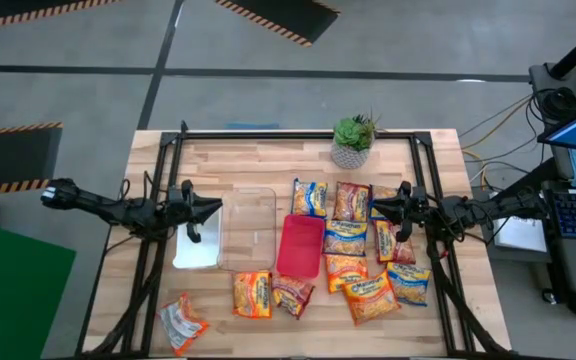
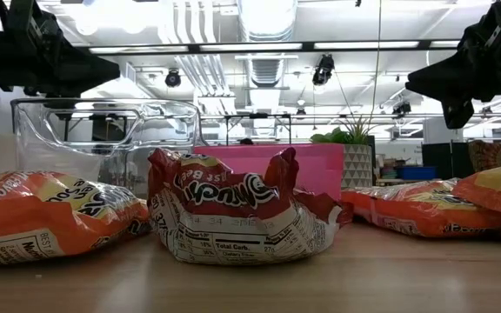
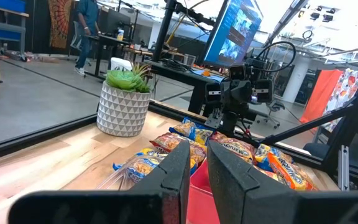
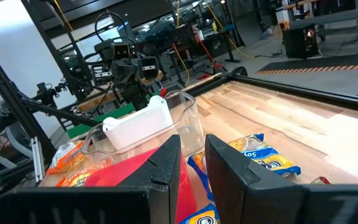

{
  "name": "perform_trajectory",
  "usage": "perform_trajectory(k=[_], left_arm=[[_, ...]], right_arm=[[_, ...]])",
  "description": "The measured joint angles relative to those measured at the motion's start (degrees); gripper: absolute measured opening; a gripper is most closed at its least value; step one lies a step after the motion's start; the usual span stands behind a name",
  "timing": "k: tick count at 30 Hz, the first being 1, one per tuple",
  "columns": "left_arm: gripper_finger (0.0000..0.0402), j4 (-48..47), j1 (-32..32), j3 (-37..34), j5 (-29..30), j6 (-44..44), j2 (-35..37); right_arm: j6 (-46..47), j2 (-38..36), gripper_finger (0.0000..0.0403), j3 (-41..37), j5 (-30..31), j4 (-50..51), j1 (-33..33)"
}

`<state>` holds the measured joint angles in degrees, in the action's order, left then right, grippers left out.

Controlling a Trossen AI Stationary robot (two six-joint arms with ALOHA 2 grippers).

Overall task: Sort Maruchan noodles
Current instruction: Put the red noodle pack into the transparent bin

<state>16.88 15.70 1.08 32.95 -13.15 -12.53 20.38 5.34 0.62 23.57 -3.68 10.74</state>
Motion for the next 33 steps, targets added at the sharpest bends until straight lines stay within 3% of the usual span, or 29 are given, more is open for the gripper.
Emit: perform_trajectory(k=[33], left_arm=[[0.0038,0.0,0.0,0.0,0.0,0.0,0.0]], right_arm=[[-2.5,0.0,0.0063,0.0,0.1,-0.9,0.0]])
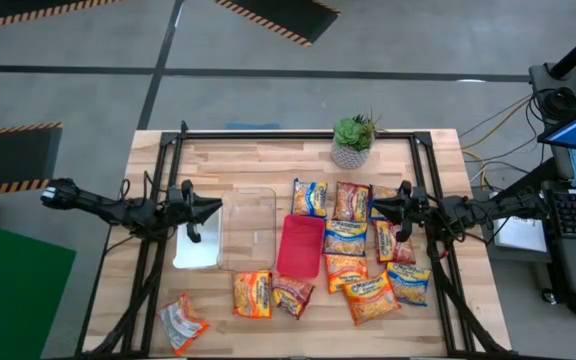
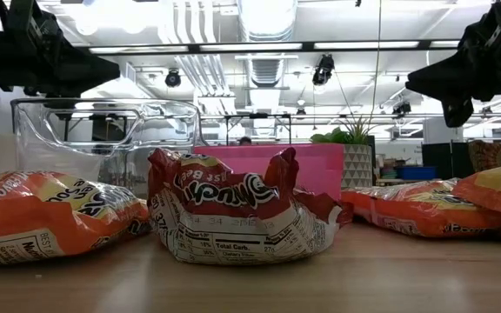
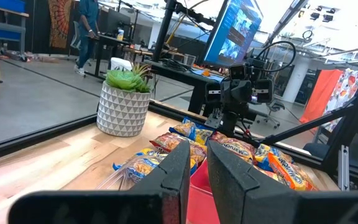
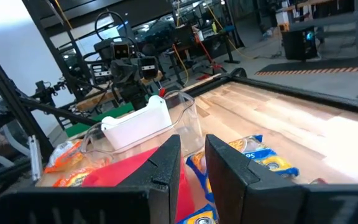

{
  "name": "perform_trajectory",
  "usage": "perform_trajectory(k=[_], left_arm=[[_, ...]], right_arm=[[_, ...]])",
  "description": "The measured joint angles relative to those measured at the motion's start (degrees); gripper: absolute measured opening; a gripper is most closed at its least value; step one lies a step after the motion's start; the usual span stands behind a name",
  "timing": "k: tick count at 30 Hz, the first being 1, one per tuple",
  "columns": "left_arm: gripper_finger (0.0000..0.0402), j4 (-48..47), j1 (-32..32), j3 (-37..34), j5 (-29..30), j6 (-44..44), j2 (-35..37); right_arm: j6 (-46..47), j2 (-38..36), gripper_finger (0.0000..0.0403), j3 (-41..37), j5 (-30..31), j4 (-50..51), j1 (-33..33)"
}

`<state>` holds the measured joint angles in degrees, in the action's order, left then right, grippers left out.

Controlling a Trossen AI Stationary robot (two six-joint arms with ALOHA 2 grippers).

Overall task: Sort Maruchan noodles
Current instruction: Put the red noodle pack into the transparent bin

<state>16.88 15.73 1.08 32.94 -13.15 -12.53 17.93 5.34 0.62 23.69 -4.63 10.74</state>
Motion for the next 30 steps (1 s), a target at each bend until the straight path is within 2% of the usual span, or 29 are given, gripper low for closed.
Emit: perform_trajectory(k=[3,8,15,19,23,26,30], left_arm=[[0.0038,1.4,0.0,0.0,0.8,0.0,0.0],[0.0038,9.1,0.0,0.0,-2.5,-1.6,-0.6],[0.0038,17.0,0.0,0.1,-2.5,-5.6,-2.9],[0.0038,16.8,0.0,0.0,1.3,-6.8,-5.1],[0.0038,20.3,0.0,0.0,1.0,-10.9,-8.5],[0.0038,25.0,-0.1,1.8,0.3,-8.7,-10.9],[0.0038,25.7,-0.1,7.8,0.6,-5.0,-14.7]], right_arm=[[-2.9,0.0,0.0063,0.0,0.9,-2.3,0.0],[6.7,0.0,0.0063,0.0,2.4,-9.7,0.0],[7.1,0.0,0.0063,0.0,1.8,-16.4,0.0],[7.1,0.0,0.0063,0.0,1.8,-18.2,0.0],[9.9,0.2,0.0063,0.0,2.4,-21.5,0.0],[15.3,1.9,0.0063,1.9,2.1,-21.6,0.0],[16.5,7.2,0.0063,7.3,1.9,-19.1,0.0]])
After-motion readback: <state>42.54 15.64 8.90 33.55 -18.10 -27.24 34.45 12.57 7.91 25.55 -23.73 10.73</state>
